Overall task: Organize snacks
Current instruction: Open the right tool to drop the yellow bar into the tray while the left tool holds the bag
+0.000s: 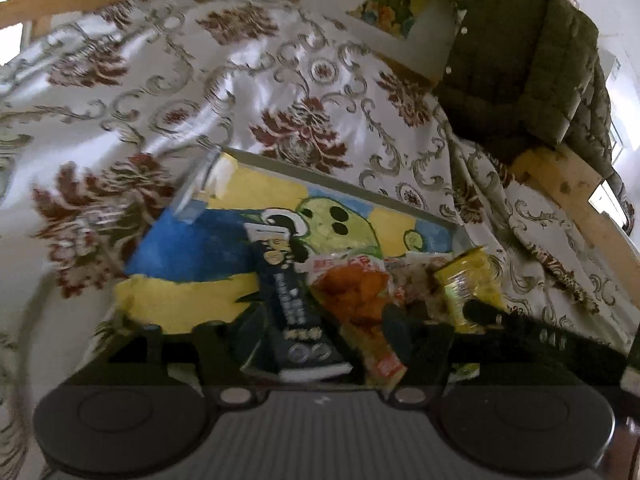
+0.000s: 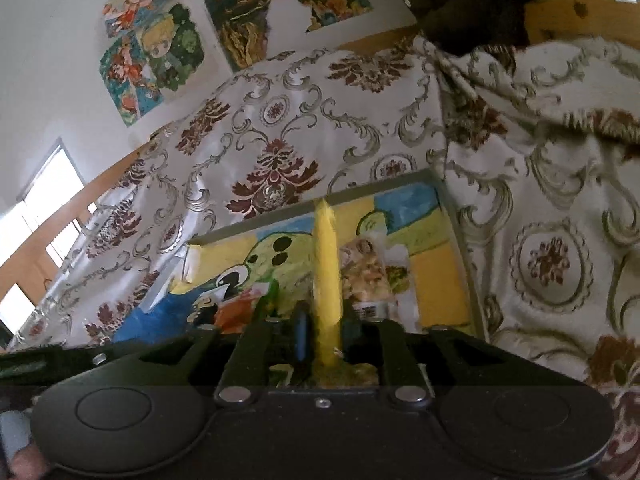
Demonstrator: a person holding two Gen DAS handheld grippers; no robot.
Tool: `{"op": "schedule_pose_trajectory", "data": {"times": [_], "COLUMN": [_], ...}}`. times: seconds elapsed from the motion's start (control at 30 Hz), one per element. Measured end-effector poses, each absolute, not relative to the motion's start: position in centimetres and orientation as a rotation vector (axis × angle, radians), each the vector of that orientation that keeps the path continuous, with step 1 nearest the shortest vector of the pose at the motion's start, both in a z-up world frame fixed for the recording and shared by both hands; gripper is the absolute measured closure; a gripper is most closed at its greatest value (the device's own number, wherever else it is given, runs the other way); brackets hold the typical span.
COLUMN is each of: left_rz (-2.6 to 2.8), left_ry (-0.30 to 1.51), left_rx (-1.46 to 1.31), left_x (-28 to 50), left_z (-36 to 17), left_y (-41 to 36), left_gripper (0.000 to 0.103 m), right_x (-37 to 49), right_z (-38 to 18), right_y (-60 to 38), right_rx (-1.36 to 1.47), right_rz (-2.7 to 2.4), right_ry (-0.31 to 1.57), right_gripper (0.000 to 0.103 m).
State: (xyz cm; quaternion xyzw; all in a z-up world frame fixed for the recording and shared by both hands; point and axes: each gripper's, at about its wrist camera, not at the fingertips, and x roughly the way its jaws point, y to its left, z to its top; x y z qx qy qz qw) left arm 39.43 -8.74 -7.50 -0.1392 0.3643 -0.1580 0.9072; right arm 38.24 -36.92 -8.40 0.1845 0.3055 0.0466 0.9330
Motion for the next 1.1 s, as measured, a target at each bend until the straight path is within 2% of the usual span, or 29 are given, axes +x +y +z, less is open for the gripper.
{"op": "schedule_pose_trajectory", "data": {"times": [0.07,0.17,0.23,0.43,0.53,0.67,0.7,0.77,0.83,0.87,1.1], "left_rz": [-0.322,-0.318,-0.32,-0.339,-0.363,-0.369,-0.371,-0.371,-0.362,-0.355,-0.351], "left_ry": [0.764,0.782,0.795,0.882,0.913,0.929,0.935,0.947,0.961,0.962,0.945], "left_rx": [-0.279,-0.255,-0.237,-0.225,-0.195,-0.151,-0.138,-0.115,-0.086,-0.065,0.015], "left_x": [38.1,36.4,35.5,33.9,34.0,34.7,34.8,35.2,35.3,35.3,35.0], "left_z": [-7.8,-8.4,-8.8,-10.6,-11.4,-12.0,-12.1,-12.1,-12.2,-12.2,-12.0], "left_y": [-8.3,-8.1,-8.2,-8.9,-9.8,-10.8,-11.0,-11.6,-12.3,-12.8,-14.7], "left_gripper": [0.023,0.018,0.014,0.012,0.011,0.011,0.013,0.026,0.032,0.04,0.057], "right_x": [38.4,38.5,38.4,37.8,37.4,36.7,36.5,36.3,36.2,36.2,35.1], "right_z": [-8.3,-8.3,-8.2,-7.2,-6.8,-6.0,-5.8,-5.5,-5.3,-5.2,-5.1], "right_y": [-36.7,-36.6,-36.6,-36.2,-36.1,-35.5,-35.4,-35.3,-35.2,-35.2,-35.7], "right_rx": [0.354,0.337,0.346,0.322,0.322,0.286,0.28,0.276,0.276,0.276,0.28], "right_rz": [0.089,0.082,0.083,0.107,0.123,0.135,0.14,0.148,0.149,0.15,0.121], "right_ry": [0.62,0.617,0.612,0.592,0.588,0.582,0.578,0.572,0.566,0.563,0.579], "right_gripper": [0.069,0.061,0.046,0.021,0.014,0.009,0.008,0.007,0.006,0.006,0.006]}}
